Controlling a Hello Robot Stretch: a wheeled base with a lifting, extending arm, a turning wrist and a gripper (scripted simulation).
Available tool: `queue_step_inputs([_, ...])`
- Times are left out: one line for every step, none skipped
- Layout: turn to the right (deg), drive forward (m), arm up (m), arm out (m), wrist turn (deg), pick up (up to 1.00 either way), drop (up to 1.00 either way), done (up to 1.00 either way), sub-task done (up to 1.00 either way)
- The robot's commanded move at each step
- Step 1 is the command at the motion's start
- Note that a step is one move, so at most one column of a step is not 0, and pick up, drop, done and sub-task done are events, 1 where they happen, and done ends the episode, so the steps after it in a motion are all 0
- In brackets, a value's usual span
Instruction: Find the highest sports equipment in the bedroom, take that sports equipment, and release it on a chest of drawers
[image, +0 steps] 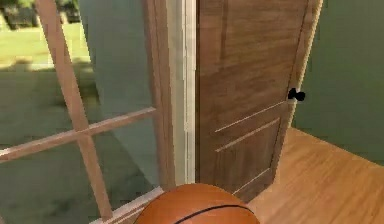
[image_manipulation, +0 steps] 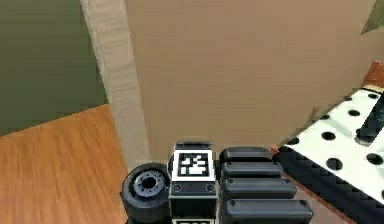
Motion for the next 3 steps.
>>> queue_step_inputs([9.0,0.0,0.0,0.0,0.0,0.0,0.0,0.0,0.0])
queue_step_inputs([0.0,0.25,0.0,0.0,0.0,0.0,0.0,0.0,0.0])
queue_step_inputs([39.0,0.0,0.0,0.0,0.0,0.0,0.0,0.0,0.0])
